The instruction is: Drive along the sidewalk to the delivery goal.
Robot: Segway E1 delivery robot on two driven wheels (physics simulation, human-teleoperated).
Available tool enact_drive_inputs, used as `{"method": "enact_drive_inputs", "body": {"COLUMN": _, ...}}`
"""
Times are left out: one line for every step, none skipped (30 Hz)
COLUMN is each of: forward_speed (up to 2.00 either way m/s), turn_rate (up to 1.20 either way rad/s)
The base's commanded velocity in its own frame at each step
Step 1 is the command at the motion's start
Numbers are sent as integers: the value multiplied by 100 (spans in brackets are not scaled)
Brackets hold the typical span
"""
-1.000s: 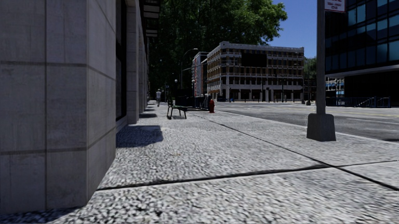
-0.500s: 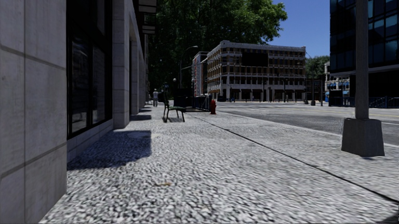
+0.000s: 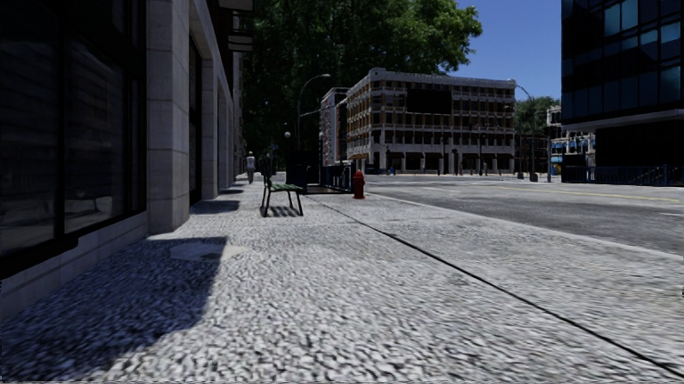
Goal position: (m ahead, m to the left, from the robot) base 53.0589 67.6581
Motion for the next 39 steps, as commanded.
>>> {"method": "enact_drive_inputs", "body": {"forward_speed": 200, "turn_rate": -81}}
{"method": "enact_drive_inputs", "body": {"forward_speed": 200, "turn_rate": -4}}
{"method": "enact_drive_inputs", "body": {"forward_speed": 200, "turn_rate": 0}}
{"method": "enact_drive_inputs", "body": {"forward_speed": 200, "turn_rate": 0}}
{"method": "enact_drive_inputs", "body": {"forward_speed": 200, "turn_rate": 0}}
{"method": "enact_drive_inputs", "body": {"forward_speed": 200, "turn_rate": 0}}
{"method": "enact_drive_inputs", "body": {"forward_speed": 200, "turn_rate": 0}}
{"method": "enact_drive_inputs", "body": {"forward_speed": 200, "turn_rate": 0}}
{"method": "enact_drive_inputs", "body": {"forward_speed": 200, "turn_rate": 0}}
{"method": "enact_drive_inputs", "body": {"forward_speed": 200, "turn_rate": 0}}
{"method": "enact_drive_inputs", "body": {"forward_speed": 200, "turn_rate": 0}}
{"method": "enact_drive_inputs", "body": {"forward_speed": 200, "turn_rate": 0}}
{"method": "enact_drive_inputs", "body": {"forward_speed": 200, "turn_rate": 0}}
{"method": "enact_drive_inputs", "body": {"forward_speed": 200, "turn_rate": 0}}
{"method": "enact_drive_inputs", "body": {"forward_speed": 200, "turn_rate": 0}}
{"method": "enact_drive_inputs", "body": {"forward_speed": 200, "turn_rate": 0}}
{"method": "enact_drive_inputs", "body": {"forward_speed": 200, "turn_rate": 0}}
{"method": "enact_drive_inputs", "body": {"forward_speed": 200, "turn_rate": 0}}
{"method": "enact_drive_inputs", "body": {"forward_speed": 200, "turn_rate": 0}}
{"method": "enact_drive_inputs", "body": {"forward_speed": 200, "turn_rate": 0}}
{"method": "enact_drive_inputs", "body": {"forward_speed": 200, "turn_rate": 0}}
{"method": "enact_drive_inputs", "body": {"forward_speed": 200, "turn_rate": 0}}
{"method": "enact_drive_inputs", "body": {"forward_speed": 200, "turn_rate": 0}}
{"method": "enact_drive_inputs", "body": {"forward_speed": 200, "turn_rate": 0}}
{"method": "enact_drive_inputs", "body": {"forward_speed": 200, "turn_rate": 0}}
{"method": "enact_drive_inputs", "body": {"forward_speed": 200, "turn_rate": 0}}
{"method": "enact_drive_inputs", "body": {"forward_speed": 200, "turn_rate": 0}}
{"method": "enact_drive_inputs", "body": {"forward_speed": 200, "turn_rate": 0}}
{"method": "enact_drive_inputs", "body": {"forward_speed": 200, "turn_rate": 0}}
{"method": "enact_drive_inputs", "body": {"forward_speed": 200, "turn_rate": 0}}
{"method": "enact_drive_inputs", "body": {"forward_speed": 200, "turn_rate": 0}}
{"method": "enact_drive_inputs", "body": {"forward_speed": 200, "turn_rate": 0}}
{"method": "enact_drive_inputs", "body": {"forward_speed": 200, "turn_rate": 0}}
{"method": "enact_drive_inputs", "body": {"forward_speed": 200, "turn_rate": 0}}
{"method": "enact_drive_inputs", "body": {"forward_speed": 200, "turn_rate": 0}}
{"method": "enact_drive_inputs", "body": {"forward_speed": 200, "turn_rate": 0}}
{"method": "enact_drive_inputs", "body": {"forward_speed": 200, "turn_rate": 0}}
{"method": "enact_drive_inputs", "body": {"forward_speed": 200, "turn_rate": 0}}
{"method": "enact_drive_inputs", "body": {"forward_speed": 200, "turn_rate": 0}}
